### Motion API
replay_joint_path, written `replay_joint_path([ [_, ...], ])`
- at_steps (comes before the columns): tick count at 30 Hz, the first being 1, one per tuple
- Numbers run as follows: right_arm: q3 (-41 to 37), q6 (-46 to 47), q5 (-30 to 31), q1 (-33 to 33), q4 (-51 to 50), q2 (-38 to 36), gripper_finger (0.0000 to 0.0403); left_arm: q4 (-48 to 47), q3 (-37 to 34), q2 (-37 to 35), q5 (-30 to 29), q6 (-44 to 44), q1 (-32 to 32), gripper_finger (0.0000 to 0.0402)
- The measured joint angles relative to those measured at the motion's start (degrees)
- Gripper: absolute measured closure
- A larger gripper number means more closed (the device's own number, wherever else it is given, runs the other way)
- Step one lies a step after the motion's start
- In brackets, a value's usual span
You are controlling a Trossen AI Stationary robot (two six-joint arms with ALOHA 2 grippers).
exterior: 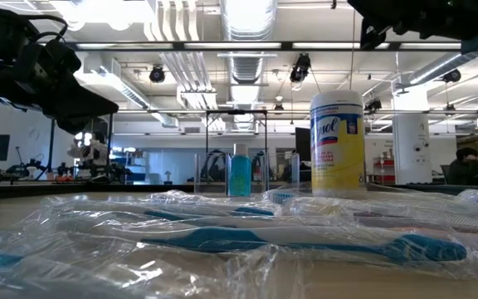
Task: Pick & Place toothbrushing station
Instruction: Put the blue mouthwash into the transparent organizer
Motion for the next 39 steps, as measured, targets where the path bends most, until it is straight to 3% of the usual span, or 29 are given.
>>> replay_joint_path([
  [6, -4.5, 6.99, 1.36, 1.96, 0.17, -9.25, 0.0392, 0.39, 0.0, -0.03, 0.5, -0.12, 0.0, 0.0376],
  [12, -9.45, 9.26, 5.08, 2.38, -0.83, -20.78, 0.0392, 0.83, 0.0, -0.04, 4.63, -0.01, 0.02, 0.0376],
  [20, -10.86, 9.63, 6.25, 2.4, -10.98, -30.63, 0.0392, 0.84, 0.0, -0.04, 4.68, 0.74, 0.0, 0.0376],
  [29, -10.49, 5.77, 6.87, 2.4, -15.48, -35.77, 0.0392, 3.82, 0.0, -0.08, 4.22, 1.51, 0.0, 0.0376],
  [39, -12.03, 6.82, 6.83, 2.4, -19.37, -35.04, 0.0392, 3.75, 0.0, -0.07, 3.98, 0.27, 0.02, 0.0376],
])
